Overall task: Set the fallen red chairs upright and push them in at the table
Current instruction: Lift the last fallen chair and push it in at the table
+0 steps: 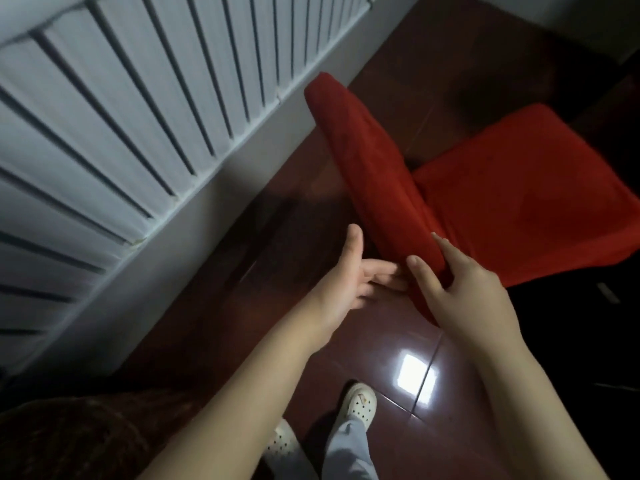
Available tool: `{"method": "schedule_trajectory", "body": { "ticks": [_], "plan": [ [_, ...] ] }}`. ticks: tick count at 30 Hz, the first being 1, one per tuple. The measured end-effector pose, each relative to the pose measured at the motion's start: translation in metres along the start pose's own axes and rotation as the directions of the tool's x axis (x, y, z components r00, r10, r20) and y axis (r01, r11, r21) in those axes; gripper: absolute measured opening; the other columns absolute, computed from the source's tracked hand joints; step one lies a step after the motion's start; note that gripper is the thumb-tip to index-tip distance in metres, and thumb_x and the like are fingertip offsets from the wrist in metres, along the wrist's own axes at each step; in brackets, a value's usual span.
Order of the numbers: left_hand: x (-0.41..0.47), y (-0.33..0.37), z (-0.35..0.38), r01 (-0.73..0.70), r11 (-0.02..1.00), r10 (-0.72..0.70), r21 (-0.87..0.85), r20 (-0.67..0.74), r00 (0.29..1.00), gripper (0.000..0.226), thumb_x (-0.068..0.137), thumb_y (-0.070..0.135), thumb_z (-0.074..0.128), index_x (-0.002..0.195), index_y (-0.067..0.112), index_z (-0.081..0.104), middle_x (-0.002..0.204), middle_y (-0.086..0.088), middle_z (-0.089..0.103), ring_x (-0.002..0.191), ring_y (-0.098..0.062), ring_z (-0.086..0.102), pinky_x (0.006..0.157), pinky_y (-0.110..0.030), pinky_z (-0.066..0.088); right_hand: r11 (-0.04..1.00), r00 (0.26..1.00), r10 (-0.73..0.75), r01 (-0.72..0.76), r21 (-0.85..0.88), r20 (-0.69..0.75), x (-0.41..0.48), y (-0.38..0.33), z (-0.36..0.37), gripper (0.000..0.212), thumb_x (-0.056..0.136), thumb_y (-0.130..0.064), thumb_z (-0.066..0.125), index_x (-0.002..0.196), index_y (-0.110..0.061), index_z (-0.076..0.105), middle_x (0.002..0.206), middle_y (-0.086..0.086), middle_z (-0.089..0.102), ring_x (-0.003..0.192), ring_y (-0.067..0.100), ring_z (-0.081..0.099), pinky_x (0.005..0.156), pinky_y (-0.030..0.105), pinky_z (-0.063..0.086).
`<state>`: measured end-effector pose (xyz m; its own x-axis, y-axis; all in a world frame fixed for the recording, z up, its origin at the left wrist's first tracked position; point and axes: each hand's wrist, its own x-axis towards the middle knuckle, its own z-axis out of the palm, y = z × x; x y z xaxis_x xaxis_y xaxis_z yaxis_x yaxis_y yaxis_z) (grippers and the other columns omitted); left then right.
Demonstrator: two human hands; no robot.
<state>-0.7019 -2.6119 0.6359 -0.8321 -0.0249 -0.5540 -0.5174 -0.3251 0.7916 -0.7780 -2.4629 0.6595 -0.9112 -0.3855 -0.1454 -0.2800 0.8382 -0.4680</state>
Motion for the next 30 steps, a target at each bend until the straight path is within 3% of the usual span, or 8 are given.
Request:
{"method": "schedule_trajectory", "body": {
  "ticks": [2,4,7,9,13,18,24,30],
  "plan": [
    [0.005,0.017,-0.001,-0.102,0.978,0.118,0.184,-0.079,0.990,0.071,0.074,0.079,0.030,0.103,0.027,0.069,0.097,0.007,0.073,0.098,-0.006,0.066,0.092,-0.030,0.048,1.000,1.000,0.007,-0.007,0.011,-0.003,0.005,0.006,-0.011,0.063,0.087,-0.060,0.051,0.143,-0.030,0.047,0.141,0.004,0.055,0.129,0.023,0.051,0.096,0.034,0.044],
    [0.011,0.031,-0.005,-0.205,0.830,0.348,0.519,-0.194,0.917,0.042,0.089,0.060,0.051,0.098,0.024,0.072,0.088,0.007,0.072,0.086,-0.009,0.068,0.083,-0.036,0.052,1.000,1.000,0.009,-0.009,0.030,0.003,0.010,0.011,-0.018,0.063,0.086,-0.062,0.050,0.142,-0.032,0.048,0.140,0.003,0.055,0.128,0.022,0.051,0.094,0.032,0.044],
    [0.019,0.056,-0.009,-0.095,0.241,0.736,0.966,-0.118,0.667,0.019,0.092,0.033,0.058,0.097,0.023,0.073,0.089,0.003,0.066,0.080,-0.024,0.065,0.067,-0.039,0.052,0.994,0.999,0.034,-0.033,0.105,-0.003,0.017,0.021,-0.030,0.063,0.084,-0.063,0.053,0.140,-0.034,0.050,0.138,0.002,0.058,0.127,0.021,0.053,0.093,0.030,0.044],
    [0.025,0.074,-0.007,-0.084,0.053,0.837,0.995,0.002,0.548,0.028,0.087,0.025,0.064,0.114,0.021,0.068,0.107,0.000,0.065,0.094,-0.026,0.064,0.073,-0.040,0.053,0.985,0.998,0.054,-0.055,0.161,0.015,0.022,0.025,-0.039,0.065,0.080,-0.066,0.052,0.138,-0.035,0.052,0.134,0.001,0.061,0.126,0.020,0.054,0.096,0.032,0.045],
    [0.049,0.102,0.003,-0.007,-0.228,0.714,0.974,0.172,0.679,0.086,0.082,0.043,0.068,0.153,0.028,0.022,0.160,-0.005,0.017,0.145,-0.029,0.022,0.114,-0.047,0.028,0.972,0.997,0.070,-0.077,0.220,0.042,0.031,0.033,-0.058,0.078,0.069,-0.076,0.044,0.136,-0.036,0.055,0.129,-0.002,0.064,0.124,0.018,0.055,0.098,0.033,0.046],
    [0.079,0.117,0.014,-0.087,-0.280,0.590,0.956,0.243,0.770,0.070,0.089,0.041,0.061,0.150,0.033,0.028,0.161,0.000,0.018,0.149,-0.022,0.010,0.120,-0.039,0.007,0.950,0.996,0.034,-0.059,0.306,0.085,0.042,0.044,-0.072,0.082,0.067,-0.074,0.046,0.136,-0.029,0.055,0.139,-0.005,0.056,0.133,0.007,0.044,0.109,0.027,0.036],
    [0.091,0.137,0.025,-0.135,-0.256,0.549,0.957,0.259,0.795,0.060,0.088,0.037,0.063,0.144,0.031,0.042,0.154,0.002,0.035,0.146,-0.020,0.022,0.119,-0.035,0.008,0.971,0.986,-0.017,-0.023,0.239,0.165,0.057,0.057,-0.084,0.067,0.087,-0.056,0.056,0.146,-0.027,0.042,0.151,-0.005,0.042,0.141,0.005,0.031,0.115,0.030,0.027],
    [0.101,0.163,0.035,-0.185,-0.302,0.484,0.935,0.317,0.816,0.057,0.086,0.043,0.064,0.140,0.032,0.048,0.147,0.004,0.044,0.141,-0.022,0.030,0.118,-0.039,0.013,0.987,0.965,0.036,-0.075,0.142,0.258,0.068,0.064,-0.101,0.071,0.088,-0.061,0.052,0.150,-0.033,0.032,0.155,-0.005,0.035,0.141,0.011,0.033,0.112,0.027,0.029]
  ]
}}
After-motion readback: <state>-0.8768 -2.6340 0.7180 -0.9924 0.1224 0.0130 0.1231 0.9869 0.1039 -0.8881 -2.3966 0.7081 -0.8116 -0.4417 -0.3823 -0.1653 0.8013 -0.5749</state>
